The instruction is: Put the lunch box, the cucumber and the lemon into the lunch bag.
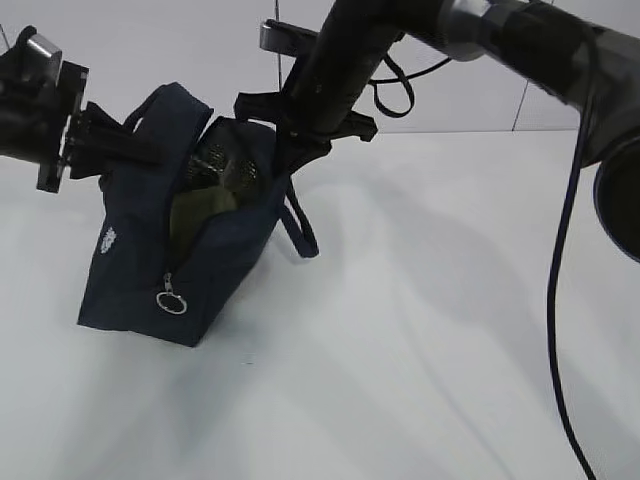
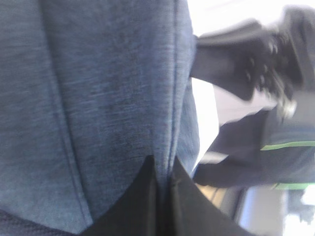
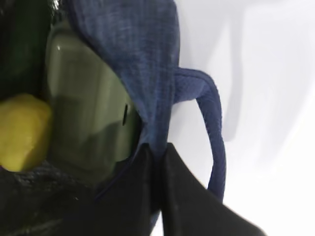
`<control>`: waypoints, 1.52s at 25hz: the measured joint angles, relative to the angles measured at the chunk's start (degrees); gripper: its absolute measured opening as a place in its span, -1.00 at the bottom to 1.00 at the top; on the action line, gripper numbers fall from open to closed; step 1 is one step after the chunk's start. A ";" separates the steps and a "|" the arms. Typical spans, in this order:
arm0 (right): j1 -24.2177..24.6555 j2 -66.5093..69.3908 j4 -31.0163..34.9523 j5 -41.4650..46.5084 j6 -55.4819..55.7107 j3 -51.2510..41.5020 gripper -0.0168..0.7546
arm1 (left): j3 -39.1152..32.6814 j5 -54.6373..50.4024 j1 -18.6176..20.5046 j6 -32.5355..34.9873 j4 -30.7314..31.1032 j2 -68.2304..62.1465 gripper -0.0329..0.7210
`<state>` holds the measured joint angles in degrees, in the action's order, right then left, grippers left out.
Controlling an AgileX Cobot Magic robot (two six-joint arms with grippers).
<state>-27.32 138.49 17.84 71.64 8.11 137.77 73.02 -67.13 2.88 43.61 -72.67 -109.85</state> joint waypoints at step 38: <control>-0.09 -14.61 -26.13 0.12 3.10 -15.92 -0.28 | 0.00 7.18 -17.37 -0.49 -22.03 -8.83 -0.35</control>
<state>-27.42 123.88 -8.28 71.76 11.21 121.85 73.02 -59.94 -14.49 43.12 -94.70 -118.68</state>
